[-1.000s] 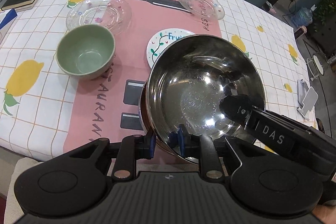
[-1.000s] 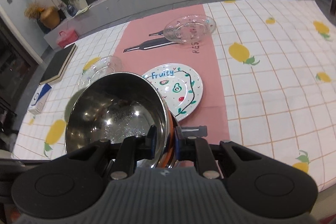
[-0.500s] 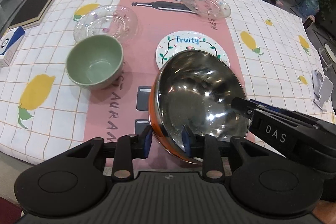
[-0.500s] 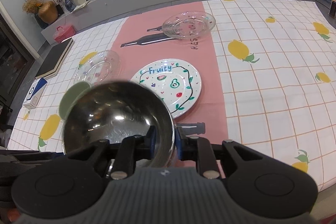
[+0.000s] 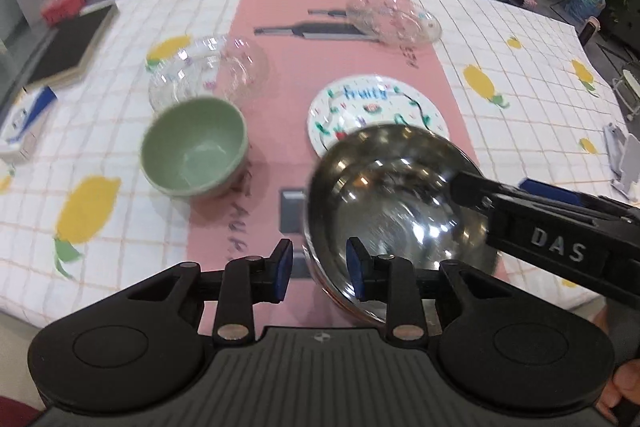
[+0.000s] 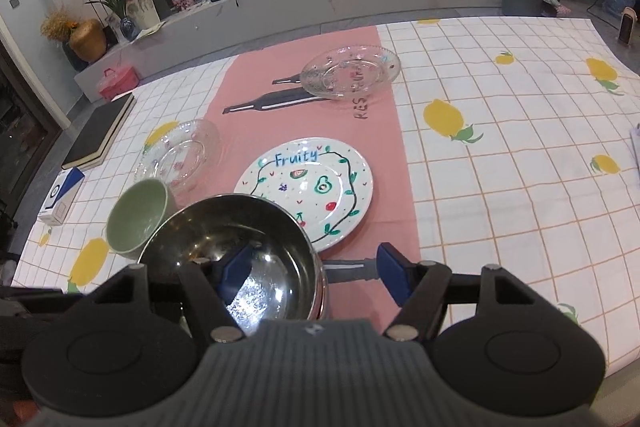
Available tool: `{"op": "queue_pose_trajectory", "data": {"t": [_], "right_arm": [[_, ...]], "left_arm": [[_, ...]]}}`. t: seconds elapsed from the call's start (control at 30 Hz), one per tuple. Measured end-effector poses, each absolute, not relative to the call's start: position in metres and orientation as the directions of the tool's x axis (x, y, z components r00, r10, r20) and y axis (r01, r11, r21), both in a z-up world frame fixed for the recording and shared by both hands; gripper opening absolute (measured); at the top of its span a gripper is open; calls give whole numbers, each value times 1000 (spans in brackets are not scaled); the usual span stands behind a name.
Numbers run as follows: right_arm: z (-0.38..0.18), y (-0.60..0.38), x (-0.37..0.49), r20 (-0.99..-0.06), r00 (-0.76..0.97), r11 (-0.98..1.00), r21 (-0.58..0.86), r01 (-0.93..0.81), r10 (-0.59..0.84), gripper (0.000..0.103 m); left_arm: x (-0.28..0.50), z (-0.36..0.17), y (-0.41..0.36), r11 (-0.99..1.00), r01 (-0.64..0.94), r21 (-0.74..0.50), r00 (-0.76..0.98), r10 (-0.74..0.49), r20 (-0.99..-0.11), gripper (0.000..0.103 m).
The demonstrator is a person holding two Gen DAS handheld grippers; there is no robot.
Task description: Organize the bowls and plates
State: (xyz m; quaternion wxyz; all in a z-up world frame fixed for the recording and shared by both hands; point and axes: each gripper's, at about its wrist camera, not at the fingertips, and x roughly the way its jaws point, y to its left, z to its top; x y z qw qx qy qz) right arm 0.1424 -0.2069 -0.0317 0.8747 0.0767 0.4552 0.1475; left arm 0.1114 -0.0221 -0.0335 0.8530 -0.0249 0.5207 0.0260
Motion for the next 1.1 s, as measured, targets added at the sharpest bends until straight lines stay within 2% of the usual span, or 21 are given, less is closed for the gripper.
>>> {"op": "queue_pose_trajectory", "data": {"t": [0.1,0.27,0.57,0.63,0.67,0.73,0.77,0.9,0.97,1.1], "right_arm": [[-35,-207,145,-778,535,944,273,-185,329,68],[-42,-206,147,-788,518,943,276,-185,332,68],[-51,-209,154,-804,508,951,271,-149,309,67],[-52,-206,157,-804,516,956,249,-157,294,67],[-52,-204,159,-800,521,954,246,-169,299,67],[-53,-200,161,-795,525,952,242,-186,305,67],[-53,-198,161,-795,528,954,234,-188,299,62],[-59,-197,164,-803,513,953,238,-188,302,53],[-62,-196,166,-808,505,952,241,-187,304,42],[-70,-193,173,-817,467,940,277,-200,340,38]], "left_arm": [[116,-39,-18,997,-79,8,450,43,-892,35],[122,-50,-9,996,-80,-38,425,0,-905,35],[126,-55,-10,997,-74,-31,424,3,-906,39],[130,-52,-13,998,-56,-28,461,1,-888,47],[133,-50,-15,998,-50,-29,478,-1,-878,53],[138,-48,-16,998,-37,-50,496,-26,-868,55],[141,-48,-15,997,-38,-61,495,-34,-868,55],[148,-56,-14,996,-56,-67,480,-32,-877,54],[150,-61,-13,997,-69,-47,470,-9,-883,44],[156,-67,-11,992,-92,-92,442,-42,-896,45]]}}
